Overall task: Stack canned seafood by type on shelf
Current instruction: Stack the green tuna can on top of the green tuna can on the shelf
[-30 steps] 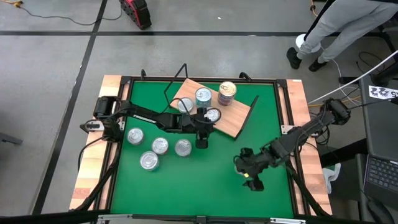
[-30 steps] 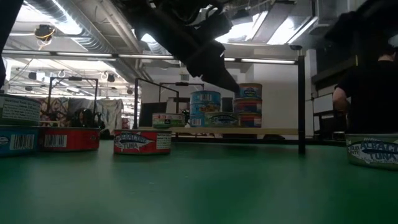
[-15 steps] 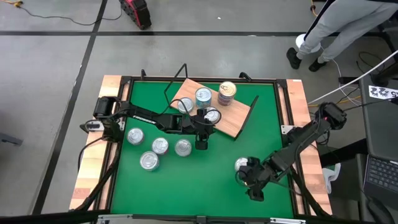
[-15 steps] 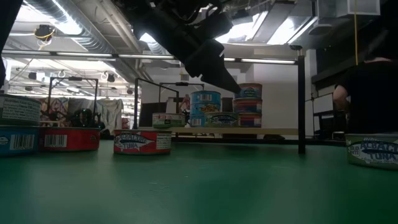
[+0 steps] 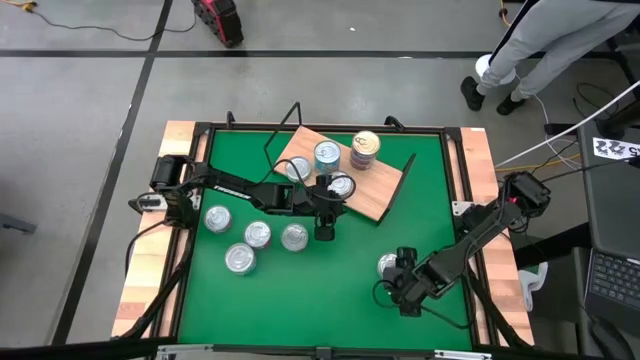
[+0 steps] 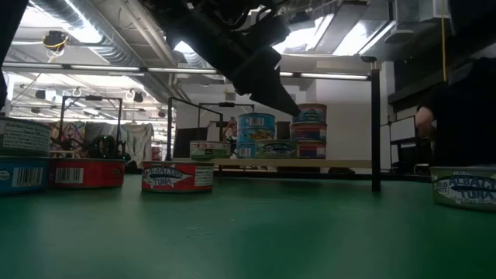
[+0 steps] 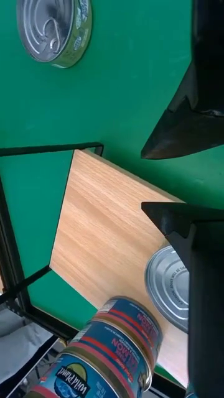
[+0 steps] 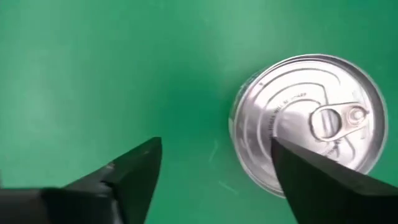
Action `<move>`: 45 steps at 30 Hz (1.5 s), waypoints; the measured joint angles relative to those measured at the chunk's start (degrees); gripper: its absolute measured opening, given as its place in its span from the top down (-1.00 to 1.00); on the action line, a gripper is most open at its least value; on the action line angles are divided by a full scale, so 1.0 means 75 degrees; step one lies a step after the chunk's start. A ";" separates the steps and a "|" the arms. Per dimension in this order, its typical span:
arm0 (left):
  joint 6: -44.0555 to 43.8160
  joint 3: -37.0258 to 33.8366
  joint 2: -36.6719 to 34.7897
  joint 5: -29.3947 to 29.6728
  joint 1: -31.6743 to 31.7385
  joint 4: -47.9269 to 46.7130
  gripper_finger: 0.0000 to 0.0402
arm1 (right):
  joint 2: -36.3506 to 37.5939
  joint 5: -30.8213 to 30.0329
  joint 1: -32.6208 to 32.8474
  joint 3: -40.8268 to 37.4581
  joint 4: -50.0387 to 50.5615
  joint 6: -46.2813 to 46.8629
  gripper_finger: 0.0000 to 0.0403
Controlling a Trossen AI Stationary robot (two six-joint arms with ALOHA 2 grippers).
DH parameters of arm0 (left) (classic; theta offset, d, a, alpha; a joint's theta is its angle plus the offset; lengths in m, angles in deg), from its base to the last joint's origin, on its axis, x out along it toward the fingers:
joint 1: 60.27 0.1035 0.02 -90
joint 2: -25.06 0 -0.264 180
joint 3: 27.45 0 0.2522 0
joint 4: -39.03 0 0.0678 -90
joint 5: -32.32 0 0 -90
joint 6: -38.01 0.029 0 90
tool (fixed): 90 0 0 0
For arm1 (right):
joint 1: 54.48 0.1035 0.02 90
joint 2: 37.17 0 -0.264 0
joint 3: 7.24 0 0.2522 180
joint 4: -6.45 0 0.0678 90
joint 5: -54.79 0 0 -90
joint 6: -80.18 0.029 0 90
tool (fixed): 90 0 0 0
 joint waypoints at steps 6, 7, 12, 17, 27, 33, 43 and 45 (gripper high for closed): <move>0.0006 0.0000 0.0000 0.0000 0.0000 0.0000 0.43 | 0.0000 -0.0127 0.0000 0.0000 0.0045 -0.0188 -0.11; 0.0006 0.0000 0.0000 0.0000 0.0000 0.0002 0.43 | 0.0000 -0.0127 0.0000 0.0000 0.0047 -0.0254 -0.06; 0.0009 0.0000 0.0000 0.0000 0.0000 0.0000 0.43 | 0.0000 -0.0345 0.0000 0.0000 0.0044 -0.0629 0.10; 0.0009 0.0000 0.0002 0.0000 0.0000 0.0001 0.43 | 0.0000 -0.0523 -0.0003 0.0000 0.0038 -0.0653 0.15; 0.0012 0.0000 0.0003 0.0000 0.0000 0.0002 0.43 | 0.0014 -0.0628 -0.0003 -0.0681 -0.1034 -0.0628 0.16; 0.0012 0.0000 0.0003 0.0003 0.0000 0.0002 0.43 | 0.0020 -0.1031 0.0003 -0.0776 -0.0941 -0.0618 0.16; 0.0015 0.0000 0.0003 0.0003 0.0009 0.0002 0.43 | 0.0006 -0.1411 -0.0003 -0.0793 -0.0677 -0.0622 0.16; 0.0015 0.0000 0.0003 0.0003 0.0006 0.0002 0.43 | 0.0006 -0.1510 -0.0003 -0.0793 -0.0492 -0.0622 0.16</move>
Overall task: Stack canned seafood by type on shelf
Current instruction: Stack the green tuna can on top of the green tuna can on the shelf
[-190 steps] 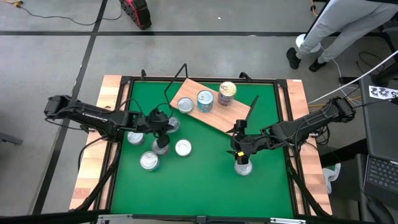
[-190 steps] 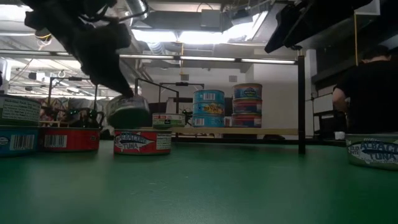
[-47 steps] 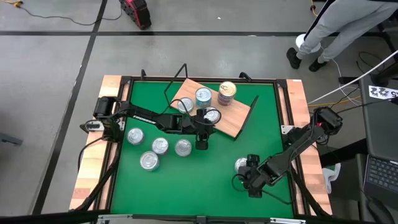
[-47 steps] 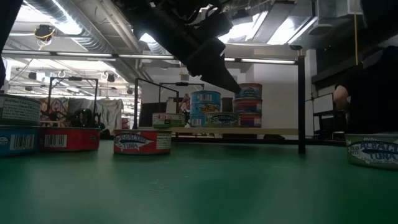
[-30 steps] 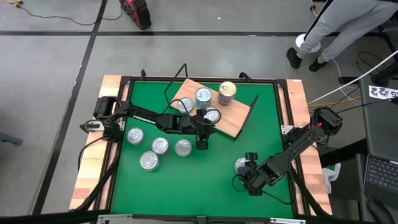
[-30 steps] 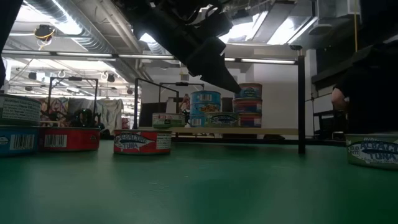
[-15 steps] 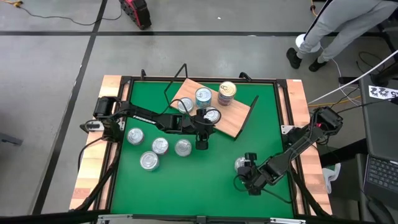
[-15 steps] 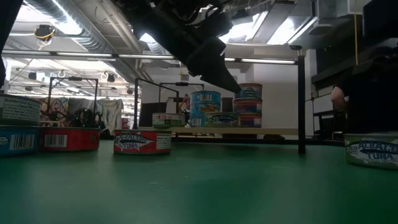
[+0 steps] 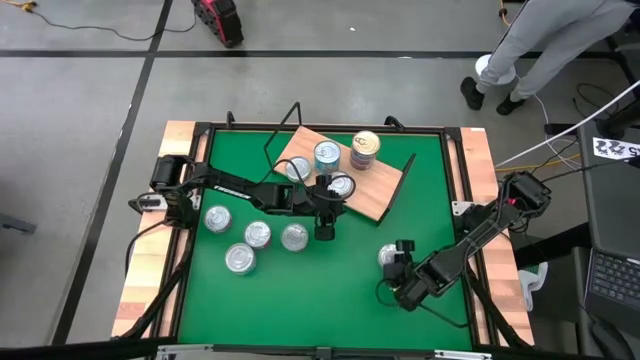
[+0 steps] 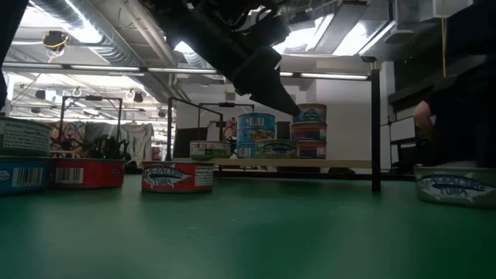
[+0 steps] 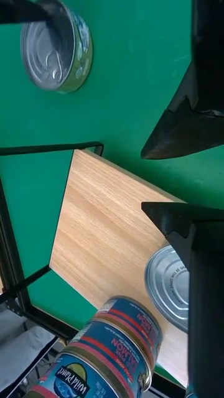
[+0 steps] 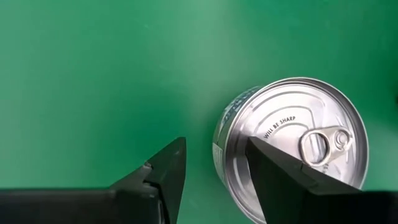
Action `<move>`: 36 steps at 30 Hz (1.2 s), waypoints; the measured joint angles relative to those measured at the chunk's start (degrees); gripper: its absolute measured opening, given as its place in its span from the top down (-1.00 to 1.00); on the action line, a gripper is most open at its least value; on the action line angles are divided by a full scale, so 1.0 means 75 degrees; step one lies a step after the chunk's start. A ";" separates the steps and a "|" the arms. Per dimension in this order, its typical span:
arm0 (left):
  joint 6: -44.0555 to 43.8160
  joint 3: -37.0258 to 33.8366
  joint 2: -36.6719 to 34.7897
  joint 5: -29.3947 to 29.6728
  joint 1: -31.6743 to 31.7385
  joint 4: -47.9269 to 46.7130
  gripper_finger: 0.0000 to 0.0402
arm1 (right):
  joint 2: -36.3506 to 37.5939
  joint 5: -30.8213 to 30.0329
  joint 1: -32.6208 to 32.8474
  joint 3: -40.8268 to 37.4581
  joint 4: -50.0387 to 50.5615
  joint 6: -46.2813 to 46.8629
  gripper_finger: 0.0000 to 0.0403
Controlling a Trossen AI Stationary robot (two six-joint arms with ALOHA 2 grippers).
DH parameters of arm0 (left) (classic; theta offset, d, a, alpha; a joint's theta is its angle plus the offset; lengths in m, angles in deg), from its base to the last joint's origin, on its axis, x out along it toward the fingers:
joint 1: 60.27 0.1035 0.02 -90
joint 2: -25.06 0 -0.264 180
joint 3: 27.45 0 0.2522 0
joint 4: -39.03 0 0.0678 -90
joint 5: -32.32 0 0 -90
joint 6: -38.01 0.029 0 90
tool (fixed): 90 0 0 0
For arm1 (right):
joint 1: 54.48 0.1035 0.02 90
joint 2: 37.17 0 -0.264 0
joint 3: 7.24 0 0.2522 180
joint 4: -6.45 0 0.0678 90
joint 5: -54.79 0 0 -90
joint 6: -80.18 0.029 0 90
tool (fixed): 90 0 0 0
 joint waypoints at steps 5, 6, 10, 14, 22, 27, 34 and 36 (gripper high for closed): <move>0.0000 0.0000 0.0000 0.0000 0.0003 0.0000 0.43 | -0.0009 -0.0299 -0.0003 -0.0009 0.0363 0.0000 0.16; 0.0000 0.0000 0.0000 0.0000 0.0003 0.0000 0.43 | -0.0012 -0.0338 -0.0003 -0.0009 0.0401 0.0000 0.16; 0.0000 0.0000 0.0003 0.0000 0.0003 0.0000 0.43 | -0.0012 -0.0348 -0.0003 -0.0009 0.0463 0.0000 0.16; 0.0002 0.0000 0.0003 0.0000 0.0001 0.0000 0.43 | -0.0012 -0.0351 -0.0003 -0.0009 0.0482 0.0000 0.16; 0.0004 -0.0003 0.0003 0.0000 0.0003 0.0003 0.43 | -0.0523 -0.0557 0.0012 0.0032 0.0666 -0.0023 0.16; 0.0035 -0.0003 0.0003 0.0000 0.0000 0.0003 0.43 | -0.0720 -0.0771 0.0009 0.0032 0.0656 -0.0023 0.19; 0.0026 -0.0003 0.0003 0.0000 0.0000 0.0003 0.43 | -0.0731 -0.0948 0.0000 0.0020 0.0652 -0.0009 0.56; 0.0023 -0.0003 0.0003 0.0000 -0.0006 0.0003 0.43 | -0.0733 -0.0991 0.0000 0.0038 0.0619 -0.0009 0.70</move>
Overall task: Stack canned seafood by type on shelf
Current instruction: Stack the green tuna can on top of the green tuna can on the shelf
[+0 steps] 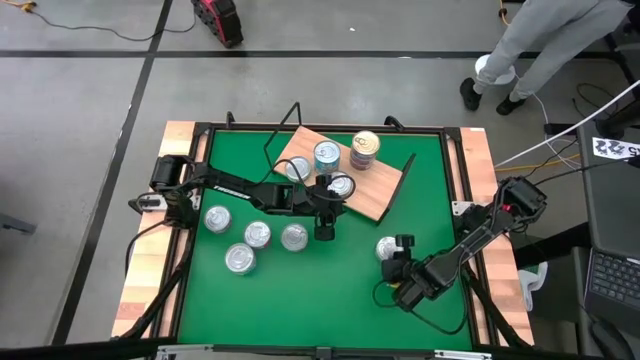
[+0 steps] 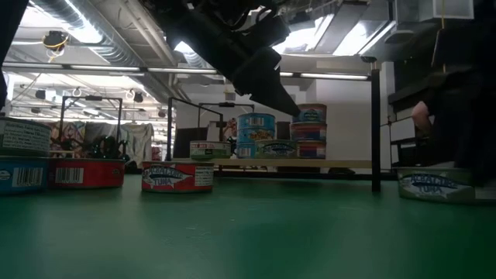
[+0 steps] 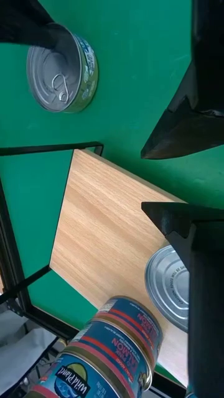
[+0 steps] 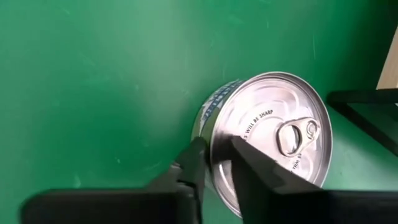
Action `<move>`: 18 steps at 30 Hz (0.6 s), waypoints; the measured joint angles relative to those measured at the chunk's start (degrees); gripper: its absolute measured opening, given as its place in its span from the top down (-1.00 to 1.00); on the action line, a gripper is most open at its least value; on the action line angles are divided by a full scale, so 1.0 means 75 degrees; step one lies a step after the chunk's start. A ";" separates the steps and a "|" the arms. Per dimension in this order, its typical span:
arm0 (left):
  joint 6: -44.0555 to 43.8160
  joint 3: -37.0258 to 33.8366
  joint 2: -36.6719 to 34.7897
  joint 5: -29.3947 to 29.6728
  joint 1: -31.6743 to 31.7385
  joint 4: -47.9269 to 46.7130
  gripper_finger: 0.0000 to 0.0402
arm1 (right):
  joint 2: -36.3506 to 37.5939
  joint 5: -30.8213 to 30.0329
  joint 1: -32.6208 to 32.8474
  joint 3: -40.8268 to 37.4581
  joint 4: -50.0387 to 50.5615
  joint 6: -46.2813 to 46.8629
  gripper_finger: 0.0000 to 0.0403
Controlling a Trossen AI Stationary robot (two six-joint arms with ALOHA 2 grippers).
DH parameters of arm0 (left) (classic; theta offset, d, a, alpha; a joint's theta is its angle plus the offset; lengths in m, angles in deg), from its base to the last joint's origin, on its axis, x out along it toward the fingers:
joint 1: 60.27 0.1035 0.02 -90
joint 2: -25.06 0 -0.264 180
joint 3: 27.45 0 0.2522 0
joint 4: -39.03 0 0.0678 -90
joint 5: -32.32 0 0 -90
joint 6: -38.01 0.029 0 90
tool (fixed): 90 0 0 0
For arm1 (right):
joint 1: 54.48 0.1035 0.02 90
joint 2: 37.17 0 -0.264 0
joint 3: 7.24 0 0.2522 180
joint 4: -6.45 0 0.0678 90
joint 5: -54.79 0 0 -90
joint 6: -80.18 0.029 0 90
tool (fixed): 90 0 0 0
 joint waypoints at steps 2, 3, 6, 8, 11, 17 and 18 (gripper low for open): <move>-0.0003 0.0000 0.0000 0.0000 0.0000 0.0002 0.43 | -0.0009 -0.0027 0.0000 0.0065 -0.0015 0.0000 0.83; -0.0003 0.0000 0.0000 0.0000 0.0000 0.0002 0.43 | -0.0016 -0.0028 0.0000 0.0108 -0.0031 0.0003 0.89; -0.0024 0.0000 0.0000 0.0000 0.0000 0.0003 0.43 | -0.0024 -0.0088 0.0000 0.0252 -0.0048 -0.0022 0.98; -0.0032 0.0000 0.0000 0.0001 0.0000 0.0002 0.43 | -0.0031 -0.0115 0.0000 0.0322 -0.0042 -0.0120 0.97; -0.0038 0.0000 0.0000 0.0000 0.0000 0.0001 0.43 | -0.0031 -0.0121 -0.0003 0.0335 -0.0069 -0.0165 0.98; -0.0111 -0.0003 -0.0270 0.0000 0.0000 -0.0006 0.43 | -0.0031 -0.0179 -0.0003 0.0335 -0.0074 -0.0166 0.99; -0.0111 -0.0003 -0.0371 0.0000 0.0000 0.0000 0.43 | -0.0031 -0.0187 -0.0003 0.0335 -0.0079 -0.0166 0.99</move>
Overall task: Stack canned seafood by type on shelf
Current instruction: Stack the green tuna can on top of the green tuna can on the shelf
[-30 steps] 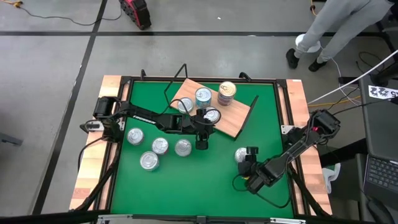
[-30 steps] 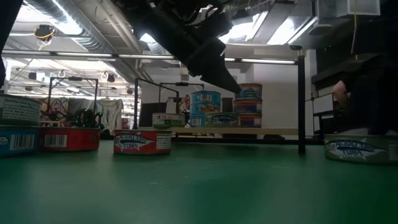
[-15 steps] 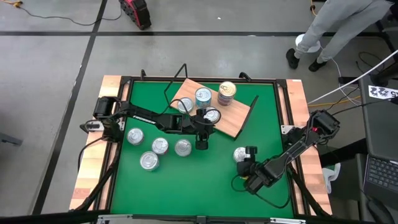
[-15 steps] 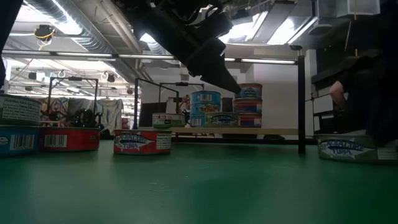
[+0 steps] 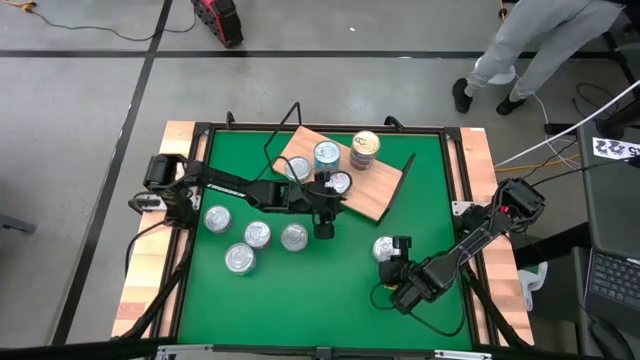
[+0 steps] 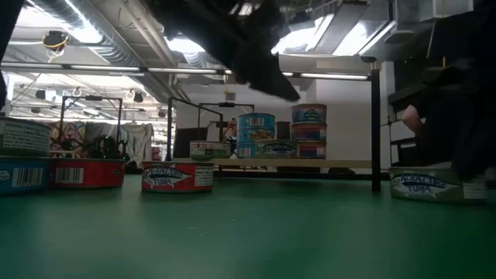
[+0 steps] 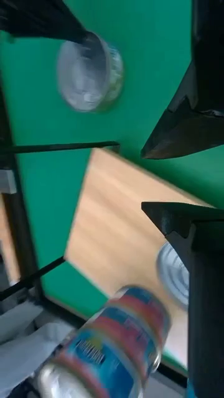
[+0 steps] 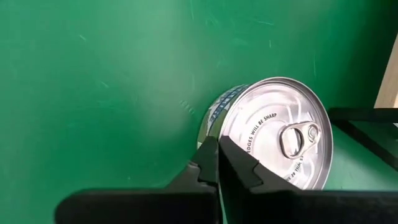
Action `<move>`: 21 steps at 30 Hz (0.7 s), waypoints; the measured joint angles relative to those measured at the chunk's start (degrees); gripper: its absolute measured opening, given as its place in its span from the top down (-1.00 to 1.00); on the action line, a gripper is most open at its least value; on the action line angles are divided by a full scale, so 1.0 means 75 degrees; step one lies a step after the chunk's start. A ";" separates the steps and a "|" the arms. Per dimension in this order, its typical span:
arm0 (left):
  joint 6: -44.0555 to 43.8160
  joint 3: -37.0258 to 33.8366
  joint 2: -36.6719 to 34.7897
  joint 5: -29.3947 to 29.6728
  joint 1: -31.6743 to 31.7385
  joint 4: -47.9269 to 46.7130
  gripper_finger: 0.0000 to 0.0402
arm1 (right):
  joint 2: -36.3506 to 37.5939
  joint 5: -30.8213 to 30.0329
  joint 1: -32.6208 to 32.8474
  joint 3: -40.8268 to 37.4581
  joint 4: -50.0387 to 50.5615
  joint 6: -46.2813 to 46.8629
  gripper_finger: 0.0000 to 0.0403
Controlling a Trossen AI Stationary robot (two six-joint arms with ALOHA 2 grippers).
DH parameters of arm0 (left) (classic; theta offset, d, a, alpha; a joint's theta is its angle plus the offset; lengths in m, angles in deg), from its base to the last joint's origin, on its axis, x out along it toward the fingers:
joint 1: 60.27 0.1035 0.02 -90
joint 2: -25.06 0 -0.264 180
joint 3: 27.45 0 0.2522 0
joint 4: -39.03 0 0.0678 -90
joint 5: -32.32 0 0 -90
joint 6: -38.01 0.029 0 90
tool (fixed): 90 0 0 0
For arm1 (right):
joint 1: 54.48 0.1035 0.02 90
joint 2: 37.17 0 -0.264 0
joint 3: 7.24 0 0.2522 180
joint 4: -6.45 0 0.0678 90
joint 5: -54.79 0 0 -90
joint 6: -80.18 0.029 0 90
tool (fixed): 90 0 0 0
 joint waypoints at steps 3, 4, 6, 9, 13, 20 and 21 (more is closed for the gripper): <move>0.0000 0.0000 -0.0261 0.0000 0.0000 0.0010 0.43 | 0.0000 -0.0038 0.0000 -0.0003 -0.0084 -0.0003 0.99; 0.0000 0.0000 -0.0333 0.0000 0.0000 0.0005 0.43 | 0.0000 -0.0065 0.0000 -0.0004 -0.0146 -0.0003 0.99; 0.0000 0.0000 -0.0505 0.0000 0.0000 -0.0006 0.43 | -0.0006 -0.0185 0.0000 -0.0006 -0.0349 -0.0012 0.99; 0.0000 0.0000 -0.0723 0.0000 0.0000 0.0006 0.43 | -0.0009 -0.0237 -0.0089 -0.0006 -0.0649 -0.0032 1.00; 0.0024 0.0000 -0.0878 0.0000 0.0000 0.0002 0.43 | -0.0012 -0.0206 -0.0324 -0.0009 -0.1110 -0.0176 1.00; 0.0018 0.0000 -0.1115 0.0000 -0.0021 -0.0196 0.43 | -0.0025 -0.0033 -0.0935 -0.0017 -0.2212 -0.1065 1.00; 0.0025 0.0000 -0.1143 0.0001 -0.0041 -0.0246 0.43 | -0.0026 -0.0026 -0.1032 -0.0017 -0.2325 -0.1201 1.00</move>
